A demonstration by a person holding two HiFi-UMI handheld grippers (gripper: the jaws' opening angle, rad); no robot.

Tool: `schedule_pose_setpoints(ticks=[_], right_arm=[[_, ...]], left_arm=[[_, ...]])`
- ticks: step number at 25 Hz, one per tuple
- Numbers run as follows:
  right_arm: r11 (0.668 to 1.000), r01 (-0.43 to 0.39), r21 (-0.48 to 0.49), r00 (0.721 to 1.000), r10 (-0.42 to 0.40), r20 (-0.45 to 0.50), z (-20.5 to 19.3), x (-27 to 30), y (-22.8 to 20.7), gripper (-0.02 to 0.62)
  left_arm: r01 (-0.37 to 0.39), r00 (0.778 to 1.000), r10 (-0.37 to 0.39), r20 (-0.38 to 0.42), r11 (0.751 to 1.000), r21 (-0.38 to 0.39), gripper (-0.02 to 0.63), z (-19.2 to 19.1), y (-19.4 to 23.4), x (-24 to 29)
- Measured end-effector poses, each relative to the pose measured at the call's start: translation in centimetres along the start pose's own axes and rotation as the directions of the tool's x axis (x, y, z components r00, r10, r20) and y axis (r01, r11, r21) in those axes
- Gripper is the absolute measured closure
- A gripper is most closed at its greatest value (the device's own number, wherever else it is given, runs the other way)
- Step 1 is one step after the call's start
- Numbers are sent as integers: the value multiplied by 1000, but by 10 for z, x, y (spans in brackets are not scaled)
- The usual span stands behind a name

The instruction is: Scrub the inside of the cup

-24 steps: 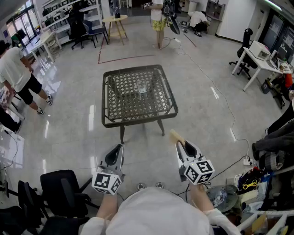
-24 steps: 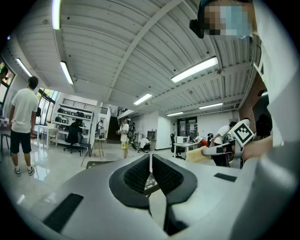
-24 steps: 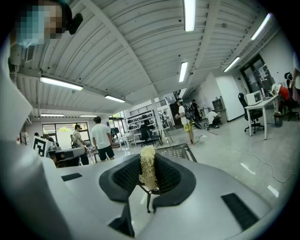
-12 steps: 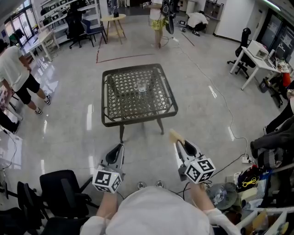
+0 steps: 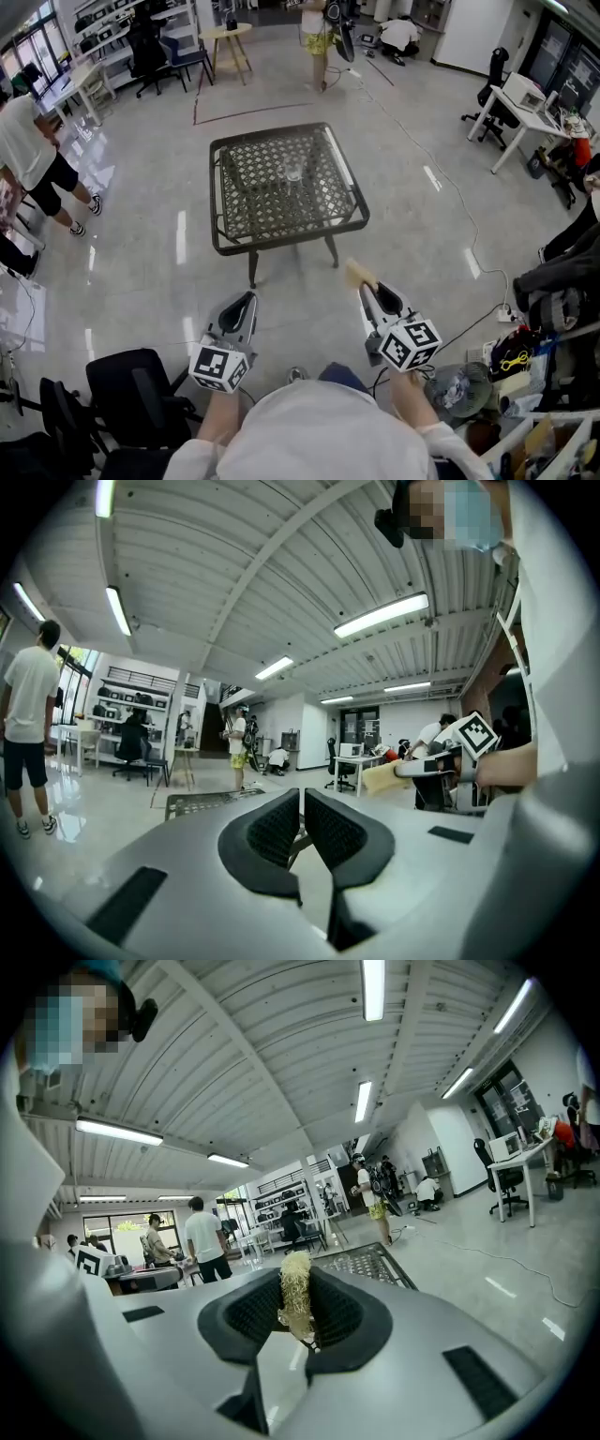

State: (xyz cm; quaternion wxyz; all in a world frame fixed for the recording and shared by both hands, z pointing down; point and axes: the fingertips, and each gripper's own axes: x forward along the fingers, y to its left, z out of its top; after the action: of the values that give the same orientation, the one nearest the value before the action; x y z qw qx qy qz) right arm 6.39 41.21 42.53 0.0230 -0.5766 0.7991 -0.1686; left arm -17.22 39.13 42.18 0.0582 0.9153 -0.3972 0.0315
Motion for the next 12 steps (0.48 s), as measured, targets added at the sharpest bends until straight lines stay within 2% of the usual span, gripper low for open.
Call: schedule_pose_setpoints(ticks=[3, 7, 10, 12], right_arm=[[1000, 0, -3, 1000, 0, -3, -2, 5, 6, 500], [1000, 0, -14, 1000, 0, -13, 2, 16, 2, 500], [1000, -6, -1, 1000, 6, -15, 6, 30, -9, 500], [1000, -12, 8, 1000, 12, -13, 13, 41, -21, 500]], left_arm=[[17, 1000, -17, 1, 1000, -13, 568, 0, 7, -2], [28, 999, -27, -23, 999, 38, 568, 3, 13, 7], [49, 998, -49, -34, 999, -6, 568, 3, 17, 21], [25, 999, -25, -43, 1000, 6, 568, 4, 22, 35]])
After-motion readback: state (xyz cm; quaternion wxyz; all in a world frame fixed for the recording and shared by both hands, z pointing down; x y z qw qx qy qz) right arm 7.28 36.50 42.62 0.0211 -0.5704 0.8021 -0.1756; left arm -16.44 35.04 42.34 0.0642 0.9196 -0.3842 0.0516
